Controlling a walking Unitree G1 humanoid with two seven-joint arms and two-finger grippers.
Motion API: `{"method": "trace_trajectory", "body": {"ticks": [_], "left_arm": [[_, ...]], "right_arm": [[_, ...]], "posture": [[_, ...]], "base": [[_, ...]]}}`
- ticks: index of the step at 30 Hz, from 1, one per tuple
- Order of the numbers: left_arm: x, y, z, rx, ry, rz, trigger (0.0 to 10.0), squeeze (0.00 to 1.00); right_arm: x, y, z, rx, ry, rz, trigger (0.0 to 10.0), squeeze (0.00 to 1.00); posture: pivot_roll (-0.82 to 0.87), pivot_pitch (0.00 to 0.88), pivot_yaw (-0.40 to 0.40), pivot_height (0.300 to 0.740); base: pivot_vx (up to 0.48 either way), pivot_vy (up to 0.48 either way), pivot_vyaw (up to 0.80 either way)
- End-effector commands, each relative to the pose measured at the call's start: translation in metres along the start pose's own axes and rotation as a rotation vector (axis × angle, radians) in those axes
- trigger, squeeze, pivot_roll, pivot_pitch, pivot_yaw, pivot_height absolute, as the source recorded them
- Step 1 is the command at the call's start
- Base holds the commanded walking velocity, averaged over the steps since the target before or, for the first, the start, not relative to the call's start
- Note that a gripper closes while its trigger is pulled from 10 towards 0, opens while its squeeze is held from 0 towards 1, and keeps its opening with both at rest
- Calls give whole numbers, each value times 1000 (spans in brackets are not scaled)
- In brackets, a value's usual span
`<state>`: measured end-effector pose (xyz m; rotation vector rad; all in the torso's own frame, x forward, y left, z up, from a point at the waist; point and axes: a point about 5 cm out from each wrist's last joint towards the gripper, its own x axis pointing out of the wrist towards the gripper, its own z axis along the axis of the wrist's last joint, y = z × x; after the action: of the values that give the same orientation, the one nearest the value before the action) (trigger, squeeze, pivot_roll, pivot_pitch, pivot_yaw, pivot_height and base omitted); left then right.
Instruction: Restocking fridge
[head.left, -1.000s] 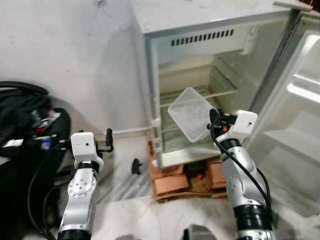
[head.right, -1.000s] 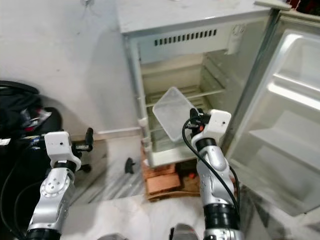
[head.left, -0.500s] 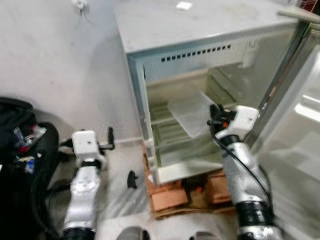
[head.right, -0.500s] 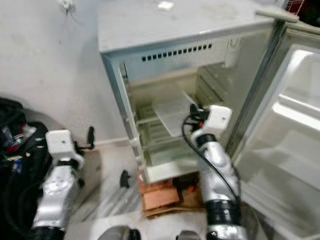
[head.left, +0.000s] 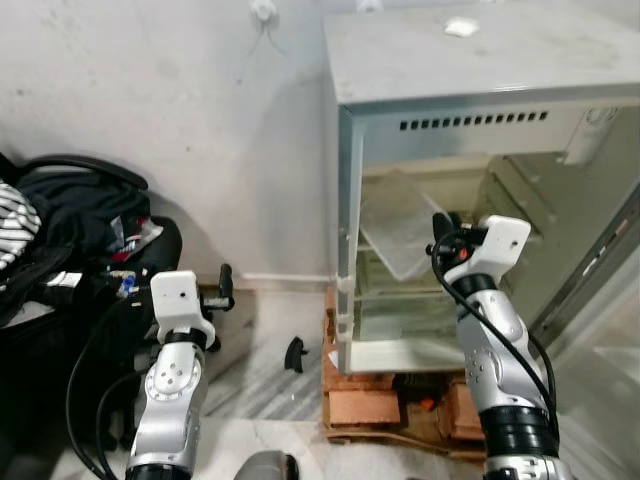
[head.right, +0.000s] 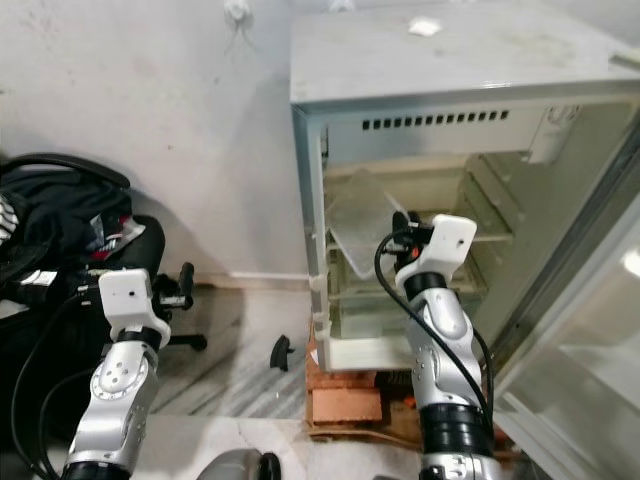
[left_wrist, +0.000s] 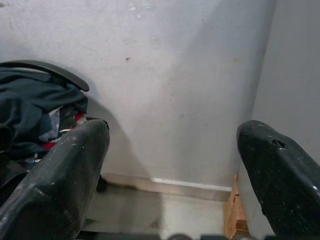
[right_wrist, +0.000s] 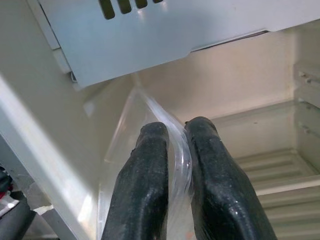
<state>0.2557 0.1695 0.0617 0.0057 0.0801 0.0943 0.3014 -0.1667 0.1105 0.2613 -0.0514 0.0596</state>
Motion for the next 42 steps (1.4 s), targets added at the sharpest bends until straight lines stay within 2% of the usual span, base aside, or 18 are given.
{"method": "trace_trajectory", "body": {"ticks": [1, 22, 42], "left_arm": [[2, 0, 6, 5, -25, -11, 10000, 0], [1, -3, 4, 9, -19, -28, 10000, 0], [-1, -5, 4, 8, -18, -42, 10000, 0]], "right_arm": [[3, 8, 0, 3, 1, 31, 10000, 0], [3, 3, -5, -10, 20, -3, 10000, 0], [1, 1, -6, -16, 23, -16, 10000, 0]], "posture": [[-26, 0, 64, 740], [-25, 0, 61, 740], [-32, 0, 62, 740]], "base": [[0, 0, 0], [0, 0, 0], [288, 0, 0]]}}
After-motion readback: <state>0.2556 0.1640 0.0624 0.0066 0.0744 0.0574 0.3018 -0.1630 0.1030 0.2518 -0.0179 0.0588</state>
